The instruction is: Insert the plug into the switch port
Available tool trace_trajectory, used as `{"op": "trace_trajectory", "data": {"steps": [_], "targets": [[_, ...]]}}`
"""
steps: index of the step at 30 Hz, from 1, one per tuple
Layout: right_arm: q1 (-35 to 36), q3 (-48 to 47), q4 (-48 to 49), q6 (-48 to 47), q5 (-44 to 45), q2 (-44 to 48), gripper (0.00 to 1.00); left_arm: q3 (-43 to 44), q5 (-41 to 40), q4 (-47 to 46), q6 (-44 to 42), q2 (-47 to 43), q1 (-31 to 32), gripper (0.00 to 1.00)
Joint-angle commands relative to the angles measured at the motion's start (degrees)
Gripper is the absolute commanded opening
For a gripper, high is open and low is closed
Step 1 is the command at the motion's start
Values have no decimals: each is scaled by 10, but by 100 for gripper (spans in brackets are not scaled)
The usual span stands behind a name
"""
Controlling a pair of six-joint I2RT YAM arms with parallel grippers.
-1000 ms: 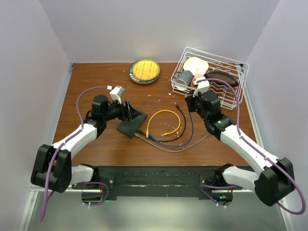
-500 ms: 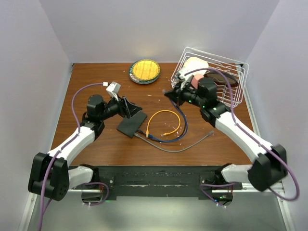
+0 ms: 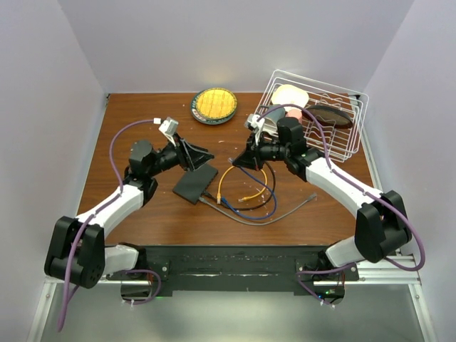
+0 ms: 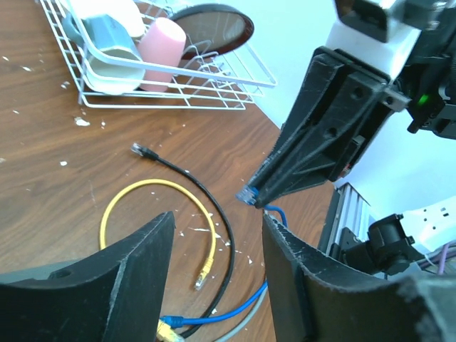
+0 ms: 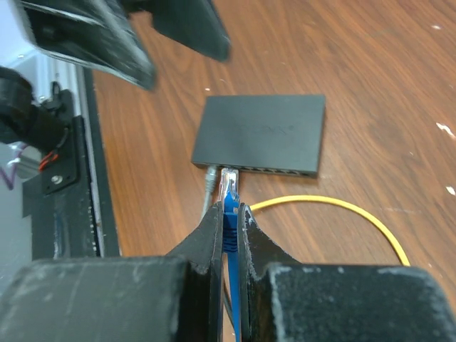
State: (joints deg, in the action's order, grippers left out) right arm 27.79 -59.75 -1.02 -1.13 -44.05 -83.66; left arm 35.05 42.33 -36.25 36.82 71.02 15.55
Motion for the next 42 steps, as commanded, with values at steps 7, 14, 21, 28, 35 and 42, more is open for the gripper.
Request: {"op": "trace_trajectory", "data": {"steps": [7, 14, 21, 28, 35, 42], "targets": [[17, -17, 28, 7, -42, 19, 0, 70, -5, 28, -28, 30, 48, 54], [21, -15, 41, 29, -46, 24, 0, 83, 1, 41, -35, 50, 60, 50], [24, -19, 37, 31, -41, 27, 0, 89, 6, 46, -36, 64, 69, 50], [28, -19, 40, 34, -36, 28, 0, 90, 9, 44, -37, 74, 77, 44], [32, -21, 44, 37, -36, 29, 0, 94, 15, 40, -35, 86, 82, 29], [33, -18, 56, 45, -31, 35, 0, 98, 24, 39, -35, 93, 87, 0]]}}
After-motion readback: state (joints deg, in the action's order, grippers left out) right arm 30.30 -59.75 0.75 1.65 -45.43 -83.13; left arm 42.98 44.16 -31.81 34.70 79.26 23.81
